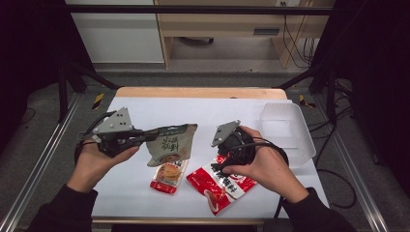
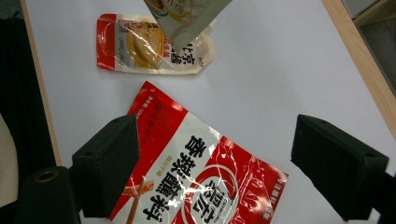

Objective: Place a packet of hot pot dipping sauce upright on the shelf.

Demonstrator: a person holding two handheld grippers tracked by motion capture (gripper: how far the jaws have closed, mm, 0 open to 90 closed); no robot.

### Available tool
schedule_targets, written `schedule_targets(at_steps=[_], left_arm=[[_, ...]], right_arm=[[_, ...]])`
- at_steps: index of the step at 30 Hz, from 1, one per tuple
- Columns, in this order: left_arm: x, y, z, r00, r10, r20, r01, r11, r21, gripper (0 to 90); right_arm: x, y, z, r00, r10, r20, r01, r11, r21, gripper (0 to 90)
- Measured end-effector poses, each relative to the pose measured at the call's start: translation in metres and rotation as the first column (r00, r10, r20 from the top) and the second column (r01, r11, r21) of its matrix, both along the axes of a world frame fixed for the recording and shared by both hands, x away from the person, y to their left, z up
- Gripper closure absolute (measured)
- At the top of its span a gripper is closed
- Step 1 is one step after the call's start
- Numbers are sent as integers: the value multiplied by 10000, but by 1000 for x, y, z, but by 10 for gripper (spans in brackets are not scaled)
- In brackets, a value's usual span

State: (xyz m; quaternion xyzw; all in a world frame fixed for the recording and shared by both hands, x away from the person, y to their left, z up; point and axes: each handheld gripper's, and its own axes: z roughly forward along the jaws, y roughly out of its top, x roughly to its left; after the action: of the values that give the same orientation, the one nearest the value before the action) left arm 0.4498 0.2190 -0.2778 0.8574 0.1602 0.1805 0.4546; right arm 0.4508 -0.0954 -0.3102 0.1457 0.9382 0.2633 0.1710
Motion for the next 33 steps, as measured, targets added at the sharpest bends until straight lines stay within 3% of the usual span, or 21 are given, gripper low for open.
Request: schedule_targets(at_steps=[5, 10, 22, 33], left_arm=[[5, -8, -4, 9998, -144, -113, 145, 9998, 141, 900], [12, -19, -7, 9996, -255, -123, 260, 9985, 478, 900], [15, -44, -13, 9963, -845, -165, 856, 9931, 807, 900], [11, -59, -17, 9906, -1345, -238, 1362, 9860, 961, 900]], right_arm=[[5, -1, 1, 10000, -18, -58, 17, 9999, -148, 180], [10, -2, 4, 10000, 1, -95, 0, 9999, 121, 198], [15, 0, 12, 9996, 247, 134, -245, 9995, -199, 170], [19, -1, 11, 9997, 177, 186, -177, 9998, 31, 312]])
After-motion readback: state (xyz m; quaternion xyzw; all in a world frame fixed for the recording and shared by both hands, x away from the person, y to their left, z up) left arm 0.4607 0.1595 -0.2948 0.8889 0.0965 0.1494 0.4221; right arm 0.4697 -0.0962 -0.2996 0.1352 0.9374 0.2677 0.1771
